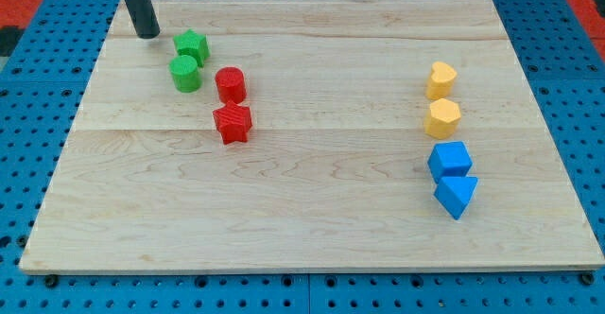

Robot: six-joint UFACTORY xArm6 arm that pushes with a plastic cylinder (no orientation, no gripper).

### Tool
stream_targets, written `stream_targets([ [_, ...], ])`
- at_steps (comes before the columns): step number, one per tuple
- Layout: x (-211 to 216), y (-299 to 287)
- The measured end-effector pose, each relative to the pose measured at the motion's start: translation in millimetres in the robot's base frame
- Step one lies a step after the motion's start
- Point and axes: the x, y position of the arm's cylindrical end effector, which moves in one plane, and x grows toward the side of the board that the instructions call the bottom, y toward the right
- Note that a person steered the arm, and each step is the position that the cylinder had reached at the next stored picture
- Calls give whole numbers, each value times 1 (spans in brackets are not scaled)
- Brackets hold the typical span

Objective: Push the green circle above the green star

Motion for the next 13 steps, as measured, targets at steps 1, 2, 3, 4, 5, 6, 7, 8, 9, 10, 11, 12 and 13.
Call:
stream_targets([
  [1, 9, 2],
  [2, 26, 10],
  [3, 28, 34],
  [4, 16, 87],
  [5, 1, 78],
  [6, 25, 11],
  [7, 105, 28],
  [8, 147, 55],
  [9, 115, 81],
  [10, 41, 41],
  [11, 48, 30],
  [12, 45, -17],
  [13, 16, 10],
])
